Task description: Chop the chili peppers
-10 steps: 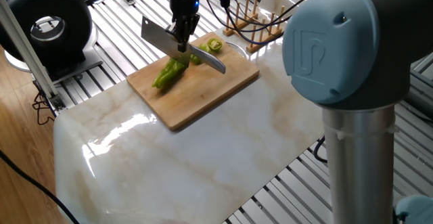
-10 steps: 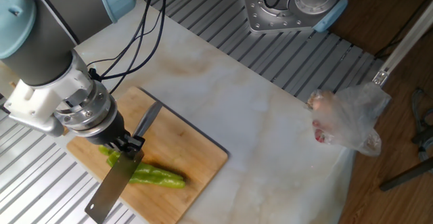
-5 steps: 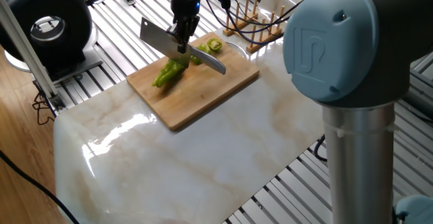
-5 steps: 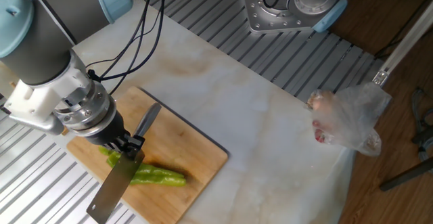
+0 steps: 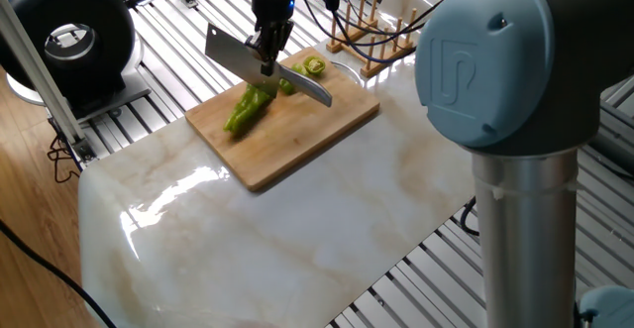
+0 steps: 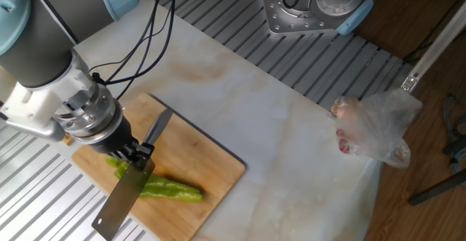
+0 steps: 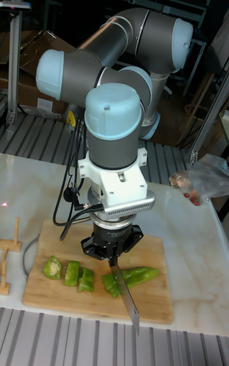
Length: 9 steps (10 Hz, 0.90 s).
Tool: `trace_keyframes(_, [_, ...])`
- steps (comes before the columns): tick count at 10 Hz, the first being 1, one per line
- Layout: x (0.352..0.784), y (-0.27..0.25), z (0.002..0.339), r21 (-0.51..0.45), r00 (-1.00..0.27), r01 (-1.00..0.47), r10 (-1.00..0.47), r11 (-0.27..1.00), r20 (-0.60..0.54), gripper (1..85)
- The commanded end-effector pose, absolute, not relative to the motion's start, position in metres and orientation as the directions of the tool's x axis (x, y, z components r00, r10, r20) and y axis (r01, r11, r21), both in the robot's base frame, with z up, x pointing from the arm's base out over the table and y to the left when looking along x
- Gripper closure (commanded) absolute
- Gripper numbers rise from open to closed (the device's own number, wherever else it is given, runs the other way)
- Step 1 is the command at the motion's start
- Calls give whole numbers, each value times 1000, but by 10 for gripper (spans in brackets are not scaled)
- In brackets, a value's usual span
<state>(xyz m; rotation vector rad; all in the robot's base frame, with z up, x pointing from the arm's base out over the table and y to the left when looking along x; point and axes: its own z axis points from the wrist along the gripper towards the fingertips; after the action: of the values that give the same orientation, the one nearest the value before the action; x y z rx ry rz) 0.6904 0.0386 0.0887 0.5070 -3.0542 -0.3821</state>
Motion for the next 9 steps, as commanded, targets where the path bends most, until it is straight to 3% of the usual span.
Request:
trace_keyframes(1, [688, 44, 101, 277, -945, -319, -326, 907, -20, 843])
trace_keyframes(9, [683, 44, 91, 274, -931, -348, -364, 897, 9, 843])
